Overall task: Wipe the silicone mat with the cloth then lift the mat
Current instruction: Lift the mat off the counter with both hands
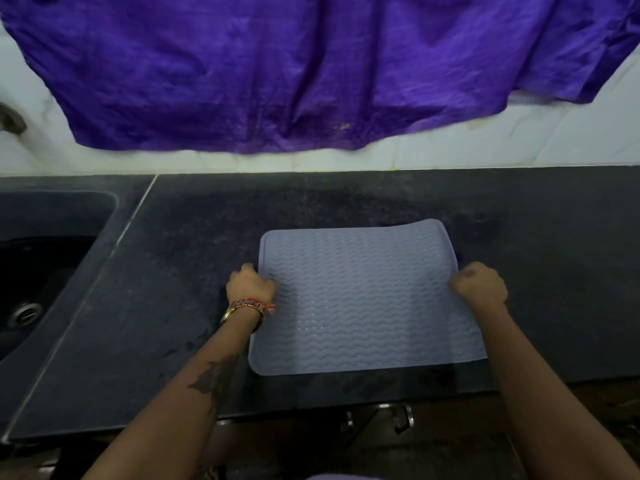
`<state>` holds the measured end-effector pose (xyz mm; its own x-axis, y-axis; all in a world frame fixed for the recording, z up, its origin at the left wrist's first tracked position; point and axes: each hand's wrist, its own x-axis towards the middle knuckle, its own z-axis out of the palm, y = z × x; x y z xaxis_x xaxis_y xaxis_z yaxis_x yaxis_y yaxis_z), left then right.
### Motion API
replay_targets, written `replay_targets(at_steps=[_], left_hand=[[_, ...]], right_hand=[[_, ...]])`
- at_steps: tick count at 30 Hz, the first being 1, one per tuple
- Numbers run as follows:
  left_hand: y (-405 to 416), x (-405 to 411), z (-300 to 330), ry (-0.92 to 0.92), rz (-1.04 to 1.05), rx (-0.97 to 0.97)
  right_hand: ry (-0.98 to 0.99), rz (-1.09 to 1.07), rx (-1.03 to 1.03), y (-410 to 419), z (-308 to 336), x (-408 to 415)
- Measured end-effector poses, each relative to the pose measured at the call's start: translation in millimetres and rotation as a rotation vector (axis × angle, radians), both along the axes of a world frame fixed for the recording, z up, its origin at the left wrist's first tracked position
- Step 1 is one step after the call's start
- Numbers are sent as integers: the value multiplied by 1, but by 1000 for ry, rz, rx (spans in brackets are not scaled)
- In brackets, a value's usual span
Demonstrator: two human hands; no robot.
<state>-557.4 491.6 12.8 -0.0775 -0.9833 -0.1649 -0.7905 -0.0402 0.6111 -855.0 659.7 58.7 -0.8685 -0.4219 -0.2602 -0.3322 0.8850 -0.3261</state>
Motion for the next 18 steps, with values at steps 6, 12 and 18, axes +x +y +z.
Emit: replay_targets(at_steps=[6,12,18], left_hand=[[-4,5,6,143,16,44],[-15,15,8,275,62,154],[-25,27,1,482,74,303]], right_hand=[[-129,153,-282,-37,27,37],[-492,254,-538,-99,18,126],[-485,434,-384,-129,-18,199]])
